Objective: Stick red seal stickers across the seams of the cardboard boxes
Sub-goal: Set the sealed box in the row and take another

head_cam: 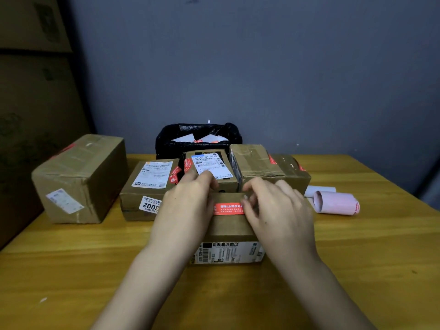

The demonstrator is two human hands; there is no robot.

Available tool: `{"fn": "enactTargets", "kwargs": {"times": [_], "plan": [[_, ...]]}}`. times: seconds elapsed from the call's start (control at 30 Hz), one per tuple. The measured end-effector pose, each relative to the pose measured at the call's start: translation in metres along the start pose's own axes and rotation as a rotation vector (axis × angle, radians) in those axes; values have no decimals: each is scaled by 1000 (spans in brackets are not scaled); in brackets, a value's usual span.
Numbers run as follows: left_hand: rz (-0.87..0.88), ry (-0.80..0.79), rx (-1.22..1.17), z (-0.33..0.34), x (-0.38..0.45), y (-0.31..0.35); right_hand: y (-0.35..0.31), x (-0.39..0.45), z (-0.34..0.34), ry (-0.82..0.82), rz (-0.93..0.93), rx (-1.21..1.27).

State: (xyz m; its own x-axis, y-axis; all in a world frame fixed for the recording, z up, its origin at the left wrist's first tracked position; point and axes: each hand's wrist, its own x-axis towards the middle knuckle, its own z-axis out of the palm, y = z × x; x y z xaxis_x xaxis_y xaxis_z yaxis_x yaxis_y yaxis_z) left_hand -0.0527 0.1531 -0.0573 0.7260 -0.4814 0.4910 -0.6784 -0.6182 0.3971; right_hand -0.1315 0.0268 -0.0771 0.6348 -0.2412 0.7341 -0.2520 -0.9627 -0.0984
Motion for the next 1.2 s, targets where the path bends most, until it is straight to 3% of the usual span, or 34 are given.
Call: {"fn": "enactTargets", "kwargs": {"times": [0.43,0.7,0.8,0.9,1.03,1.2], "plan": [[2,-23,29,3,3,-2,0,3,9,-69,-80,-135],[-21,-37,142,3,0,-1,2,2,11,-99,-20,-42],[-45,-54,318,0,-1,1,4,4,8,-163,20,17],[-56,-64,321,-5,-2,-1,10,4,5,-227,76,110],[60,-60,148,-11,-14,-8,12,-2,-4,-76,52,193],[254,-196,329,10,-40,-16,5,-22,-5,-259,-157,57]]}}
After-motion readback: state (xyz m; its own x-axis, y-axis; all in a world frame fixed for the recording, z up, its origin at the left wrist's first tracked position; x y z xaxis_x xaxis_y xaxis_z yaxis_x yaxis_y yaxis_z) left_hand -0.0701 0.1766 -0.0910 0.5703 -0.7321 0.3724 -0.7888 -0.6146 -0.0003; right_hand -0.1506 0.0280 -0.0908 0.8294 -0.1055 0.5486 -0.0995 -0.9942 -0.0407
